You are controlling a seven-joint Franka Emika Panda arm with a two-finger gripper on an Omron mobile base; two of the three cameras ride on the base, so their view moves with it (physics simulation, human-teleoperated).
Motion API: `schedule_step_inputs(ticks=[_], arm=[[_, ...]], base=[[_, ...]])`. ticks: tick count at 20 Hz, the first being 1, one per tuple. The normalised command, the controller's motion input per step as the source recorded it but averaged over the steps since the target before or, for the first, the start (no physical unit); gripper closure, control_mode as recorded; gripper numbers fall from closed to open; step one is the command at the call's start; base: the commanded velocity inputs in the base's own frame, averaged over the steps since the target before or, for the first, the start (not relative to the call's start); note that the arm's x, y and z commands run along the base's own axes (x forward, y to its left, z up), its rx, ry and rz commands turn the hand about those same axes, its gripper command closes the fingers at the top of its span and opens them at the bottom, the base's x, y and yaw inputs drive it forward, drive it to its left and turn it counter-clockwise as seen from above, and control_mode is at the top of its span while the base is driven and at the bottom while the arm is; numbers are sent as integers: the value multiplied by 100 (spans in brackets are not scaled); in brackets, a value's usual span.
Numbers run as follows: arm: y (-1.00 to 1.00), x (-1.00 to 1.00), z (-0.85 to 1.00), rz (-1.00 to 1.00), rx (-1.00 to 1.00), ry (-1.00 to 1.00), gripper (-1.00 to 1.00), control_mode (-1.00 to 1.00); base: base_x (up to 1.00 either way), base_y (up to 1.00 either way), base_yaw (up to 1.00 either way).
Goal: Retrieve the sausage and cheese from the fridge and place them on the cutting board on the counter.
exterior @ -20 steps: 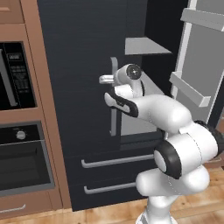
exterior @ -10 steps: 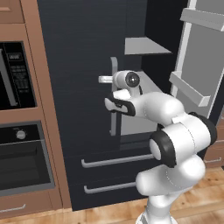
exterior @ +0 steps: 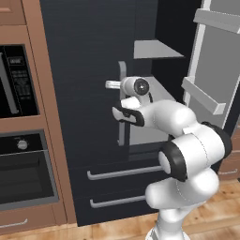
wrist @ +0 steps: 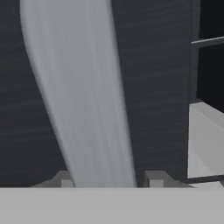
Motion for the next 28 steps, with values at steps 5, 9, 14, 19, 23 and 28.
schedule_step_inputs(ticks=[5,9,14,19,23,28], arm=[[13,-78,9,-17,0,-2,100,-100],[6,-100,8,-18,-1,-5,100,-100],[22,-100,1,-18,-2,-9,100,-100],[45,-100,0,-30,-1,-6,100,-100],[61,-90,0,-26,-5,0,-100,-100],[40,-15,0,-16,-2,0,-100,-100]], base=[[0,0,0],[0,0,0],[0,0,0],[0,0,0],[0,0,0],[0,0,0]])
